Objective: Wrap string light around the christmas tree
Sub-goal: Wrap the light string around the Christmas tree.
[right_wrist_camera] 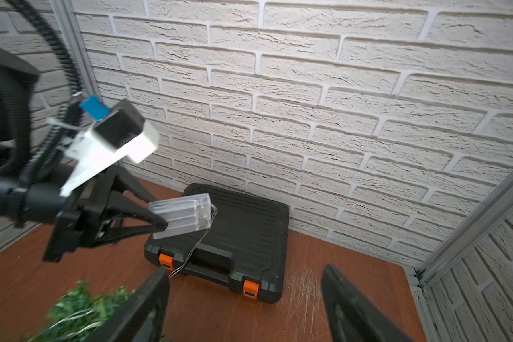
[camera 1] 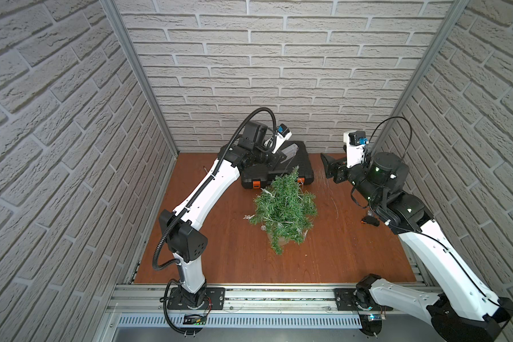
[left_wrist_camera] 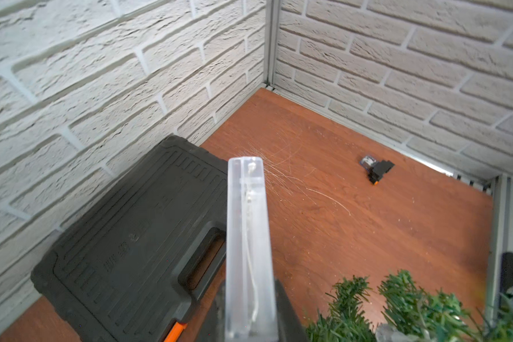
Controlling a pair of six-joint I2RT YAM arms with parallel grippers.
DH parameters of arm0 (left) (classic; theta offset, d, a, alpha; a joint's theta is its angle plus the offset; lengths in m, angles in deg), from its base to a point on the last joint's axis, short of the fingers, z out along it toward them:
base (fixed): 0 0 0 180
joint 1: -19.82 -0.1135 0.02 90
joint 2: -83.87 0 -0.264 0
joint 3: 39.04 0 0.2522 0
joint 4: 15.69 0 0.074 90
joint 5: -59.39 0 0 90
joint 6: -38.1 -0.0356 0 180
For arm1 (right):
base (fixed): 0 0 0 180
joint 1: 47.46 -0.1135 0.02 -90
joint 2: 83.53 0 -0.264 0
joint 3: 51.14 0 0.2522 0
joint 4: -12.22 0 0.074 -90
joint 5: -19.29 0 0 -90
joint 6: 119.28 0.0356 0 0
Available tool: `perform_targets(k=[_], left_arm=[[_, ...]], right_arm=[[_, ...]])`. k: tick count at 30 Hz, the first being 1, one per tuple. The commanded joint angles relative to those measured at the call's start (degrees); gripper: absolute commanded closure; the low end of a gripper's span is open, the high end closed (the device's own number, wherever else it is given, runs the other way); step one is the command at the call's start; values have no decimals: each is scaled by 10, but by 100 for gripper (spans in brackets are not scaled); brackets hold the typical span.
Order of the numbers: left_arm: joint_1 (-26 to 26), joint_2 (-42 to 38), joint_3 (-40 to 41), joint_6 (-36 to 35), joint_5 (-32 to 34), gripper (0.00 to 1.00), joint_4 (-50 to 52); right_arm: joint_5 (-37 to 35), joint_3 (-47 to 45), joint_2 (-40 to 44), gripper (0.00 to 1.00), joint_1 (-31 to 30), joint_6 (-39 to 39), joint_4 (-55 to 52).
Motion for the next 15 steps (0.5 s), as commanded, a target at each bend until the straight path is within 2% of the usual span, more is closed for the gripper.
perform_targets(k=[1,3,6,11,13,15], left_arm=[[-2,17,-13,-109,9,100,-16],[0,19,-8,-143,5,100,-24],[0,13,18,-199,-20,100,-51],[-8,1,44,-237,-38,100,-86],[-9,2,42,-281,-48,100,-73],[-6,-5,53,-327,-42,100,-72]], right_arm=[[108,-43,-34,18,62,4,116],[158,-79,-52,18,91,-18,194],[235,-114,-85,17,104,-102,263],[331,-57,-130,18,104,-230,155],[396,-37,-141,18,104,-310,98],[420,-41,-142,18,104,-356,94]])
